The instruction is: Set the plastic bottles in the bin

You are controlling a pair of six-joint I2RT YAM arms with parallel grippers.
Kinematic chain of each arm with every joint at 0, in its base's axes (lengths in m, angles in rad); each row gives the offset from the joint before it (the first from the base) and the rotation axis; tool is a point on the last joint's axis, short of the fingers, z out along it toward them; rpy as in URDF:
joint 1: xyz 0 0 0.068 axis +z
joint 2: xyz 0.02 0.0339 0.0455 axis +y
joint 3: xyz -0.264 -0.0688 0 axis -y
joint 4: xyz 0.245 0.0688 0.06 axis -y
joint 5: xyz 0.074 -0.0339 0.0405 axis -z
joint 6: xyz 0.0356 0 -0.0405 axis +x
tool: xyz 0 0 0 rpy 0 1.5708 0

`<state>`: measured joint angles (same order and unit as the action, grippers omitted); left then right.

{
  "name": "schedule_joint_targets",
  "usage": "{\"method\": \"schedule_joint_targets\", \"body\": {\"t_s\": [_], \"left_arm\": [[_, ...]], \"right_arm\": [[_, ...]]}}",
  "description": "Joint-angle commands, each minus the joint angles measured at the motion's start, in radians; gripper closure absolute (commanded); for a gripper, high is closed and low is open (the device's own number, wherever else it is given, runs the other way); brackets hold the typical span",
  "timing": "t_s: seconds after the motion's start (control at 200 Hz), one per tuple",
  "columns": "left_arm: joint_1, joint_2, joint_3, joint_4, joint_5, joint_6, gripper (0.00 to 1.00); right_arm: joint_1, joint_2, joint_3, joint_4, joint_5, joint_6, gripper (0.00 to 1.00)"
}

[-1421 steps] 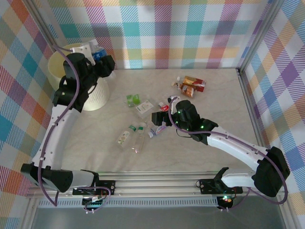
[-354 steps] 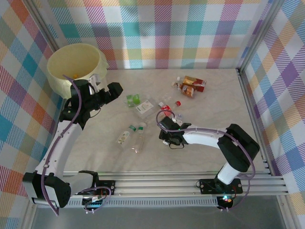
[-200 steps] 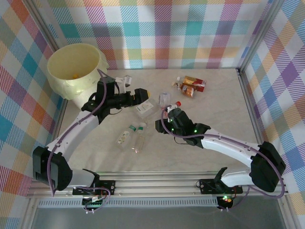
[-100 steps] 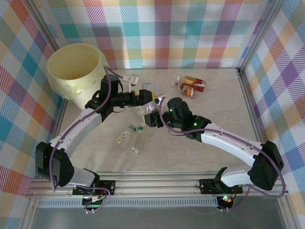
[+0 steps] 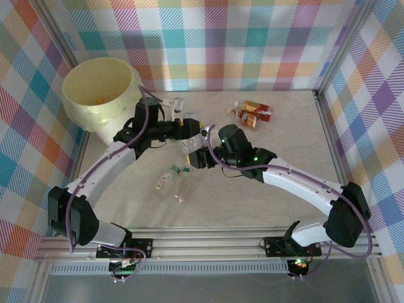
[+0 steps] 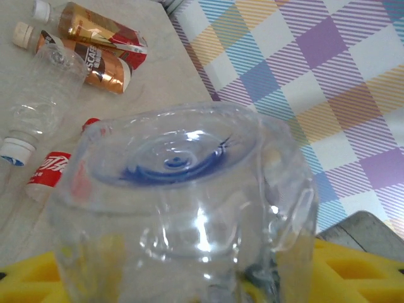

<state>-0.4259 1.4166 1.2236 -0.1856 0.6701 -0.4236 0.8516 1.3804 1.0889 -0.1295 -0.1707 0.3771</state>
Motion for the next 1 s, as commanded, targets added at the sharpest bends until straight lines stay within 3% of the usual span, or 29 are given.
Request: {"method": "schedule_joint_targets", "body": {"t_s": [0.0,0.075,0.22,0.455,0.51,0.755,0.995], "left_arm": [[-0.020,-0.016,-0.024,0.021,-0.066,0.010,0.41],[-0.020,-0.030,-0.052,0.051,-0.121,-0.003,0.44],[-0.020,-0.050,-0.081,0.085,-0.205,-0.031,0.47],[-0.020,-0.065,-0.092,0.075,-0.309,-0.041,0.48],[-0.020,-0.068,-0.092,0.069,-0.330,-0.042,0.49],[-0.019,-0.100,-0.092,0.042,-0.449,-0.052,0.49],[-0.003,-0.167,-0.041,-0.074,-0.619,-0.023,0.50]], "right_arm": [[0.018,0.008,0.034,0.024,-0.065,-0.038,0.62],[0.018,0.005,0.030,0.019,-0.045,-0.032,0.55],[0.018,-0.009,0.007,0.014,0.019,-0.032,0.31],[0.018,-0.075,-0.056,0.047,0.114,-0.038,0.11],[0.018,-0.088,-0.064,0.042,0.139,-0.045,0.00],[0.019,-0.125,-0.078,-0.027,0.289,-0.064,0.00],[0.019,-0.186,-0.145,0.042,0.372,-0.041,0.00]]}}
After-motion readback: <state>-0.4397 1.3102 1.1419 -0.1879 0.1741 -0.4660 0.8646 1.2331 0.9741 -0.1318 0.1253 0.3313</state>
